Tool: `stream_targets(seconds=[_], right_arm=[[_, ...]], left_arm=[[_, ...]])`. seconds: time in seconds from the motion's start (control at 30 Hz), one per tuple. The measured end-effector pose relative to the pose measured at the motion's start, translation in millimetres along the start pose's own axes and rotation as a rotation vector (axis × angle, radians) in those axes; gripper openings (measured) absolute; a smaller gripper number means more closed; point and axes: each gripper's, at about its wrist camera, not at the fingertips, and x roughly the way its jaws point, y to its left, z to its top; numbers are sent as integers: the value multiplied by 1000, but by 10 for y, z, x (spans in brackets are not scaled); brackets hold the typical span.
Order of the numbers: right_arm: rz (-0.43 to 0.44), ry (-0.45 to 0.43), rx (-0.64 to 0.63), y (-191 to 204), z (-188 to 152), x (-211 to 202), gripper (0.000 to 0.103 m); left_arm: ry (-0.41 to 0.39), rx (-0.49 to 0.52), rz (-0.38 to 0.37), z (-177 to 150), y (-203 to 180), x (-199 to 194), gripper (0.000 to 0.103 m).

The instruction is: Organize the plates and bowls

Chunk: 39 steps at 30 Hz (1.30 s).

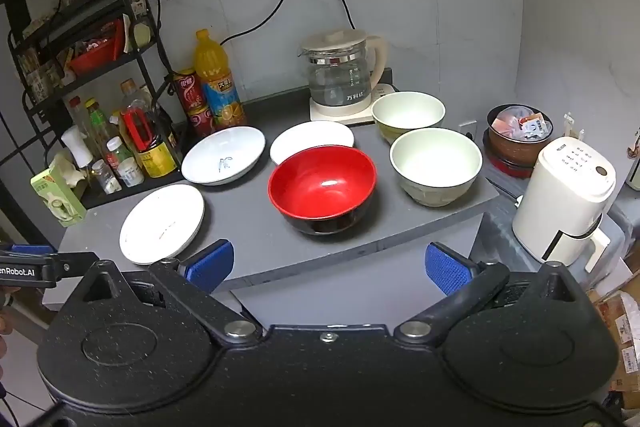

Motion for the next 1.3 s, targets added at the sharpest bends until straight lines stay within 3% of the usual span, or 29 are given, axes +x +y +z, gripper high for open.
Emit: stream_targets(seconds=[0.17, 0.33, 1.3], right_arm=[[-28, 26, 2, 15, -23, 29, 103], [26, 7, 25, -82, -47, -49, 103], [34, -5, 30, -123, -38, -136, 103]], left_arm=[[-26, -2, -3, -54, -21, -64, 102], [9, -1, -5, 8, -67, -56, 102], [-4, 20, -9, -33, -152, -135, 102]])
